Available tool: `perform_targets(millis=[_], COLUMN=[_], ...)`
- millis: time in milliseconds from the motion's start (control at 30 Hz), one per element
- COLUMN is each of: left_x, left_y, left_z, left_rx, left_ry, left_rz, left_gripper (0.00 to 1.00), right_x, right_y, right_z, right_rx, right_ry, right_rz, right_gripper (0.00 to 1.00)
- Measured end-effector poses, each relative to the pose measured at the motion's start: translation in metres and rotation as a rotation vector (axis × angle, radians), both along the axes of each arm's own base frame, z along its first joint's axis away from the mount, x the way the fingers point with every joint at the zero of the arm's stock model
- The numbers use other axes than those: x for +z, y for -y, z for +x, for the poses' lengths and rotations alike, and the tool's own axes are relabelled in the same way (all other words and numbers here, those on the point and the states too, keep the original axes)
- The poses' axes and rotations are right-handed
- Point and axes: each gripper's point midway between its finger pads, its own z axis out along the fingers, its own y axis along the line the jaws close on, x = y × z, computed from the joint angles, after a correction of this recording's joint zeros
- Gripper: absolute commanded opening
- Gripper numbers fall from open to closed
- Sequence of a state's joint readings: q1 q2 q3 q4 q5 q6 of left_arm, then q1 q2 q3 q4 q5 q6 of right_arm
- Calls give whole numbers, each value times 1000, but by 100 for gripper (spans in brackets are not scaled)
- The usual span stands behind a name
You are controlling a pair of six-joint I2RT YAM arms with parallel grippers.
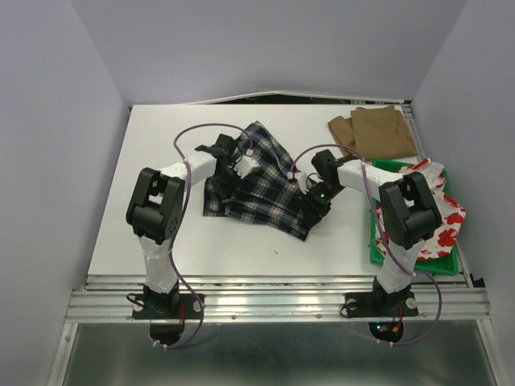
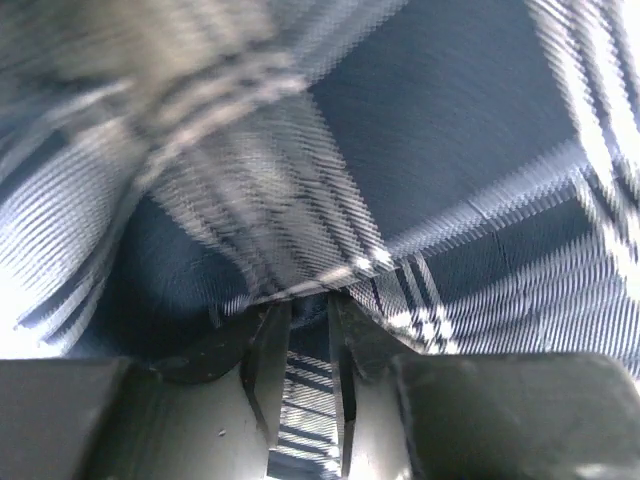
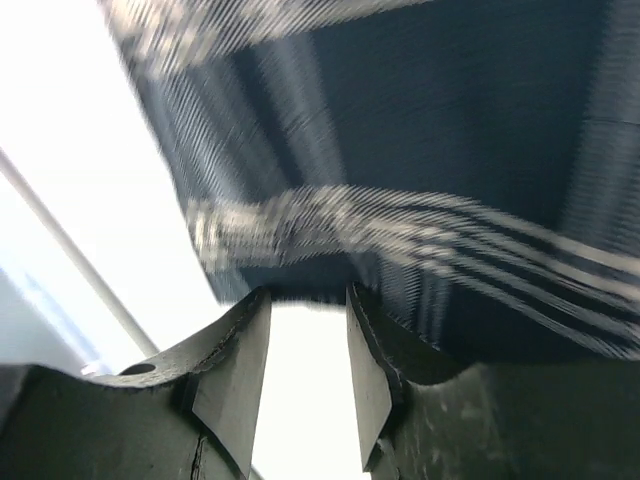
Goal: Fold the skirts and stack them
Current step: Fold the skirt
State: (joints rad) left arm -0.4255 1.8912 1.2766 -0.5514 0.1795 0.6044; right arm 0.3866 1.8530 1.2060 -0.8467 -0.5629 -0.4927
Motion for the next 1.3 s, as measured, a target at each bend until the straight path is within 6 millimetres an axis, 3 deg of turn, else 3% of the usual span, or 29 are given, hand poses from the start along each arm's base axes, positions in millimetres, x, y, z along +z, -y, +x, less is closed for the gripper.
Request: perform_targets(millis=[100,200,267,333,433,567,600,633,700,800,867,933,1000,1167,1300], left_x=[5,22,44,75,126,195,211,224,225,171,127,104,95,98,85], left_y=[0,7,8,6,-9,-36,-36,-27,-14,0,9,16,27,63,86], left_z=[54,107,133,145,137,97,85,58,50,16,-8,-23,-31,-32,-34], left_rx=[51,114,167,213,304,421,449,483,520,623,711,777,821,795,798], left_ry=[71,155,222,285,370,499,526,520,501,311,146,34,-46,-147,-239], left_rz=[10,-22,-78,-149,-281,-427,-484,-585,-691,-785,-819,-849,-891,-996,-1019], left_gripper=[56,66,68,68,66,53,49,49,47,40,29,18,14,3,0], right_x=[3,16,34,55,91,122,125,125,121,108,95,84,77,65,62], right_y=[-22,-59,-86,-101,-115,-113,-111,-108,-105,-104,-104,-104,-105,-106,-106], right_z=[-25,-45,-52,-44,-12,28,35,52,58,68,69,69,68,66,67], right_rx=[12,29,41,32,6,-72,-92,-148,-182,-233,-250,-260,-262,-263,-266], right_ry=[-70,-129,-148,-132,3,228,260,321,329,332,322,317,317,324,336], right_rz=[35,107,179,236,293,274,262,224,194,140,100,59,34,-15,-35], right_gripper=[48,50,51,51,52,51,51,51,51,53,55,57,58,58,58])
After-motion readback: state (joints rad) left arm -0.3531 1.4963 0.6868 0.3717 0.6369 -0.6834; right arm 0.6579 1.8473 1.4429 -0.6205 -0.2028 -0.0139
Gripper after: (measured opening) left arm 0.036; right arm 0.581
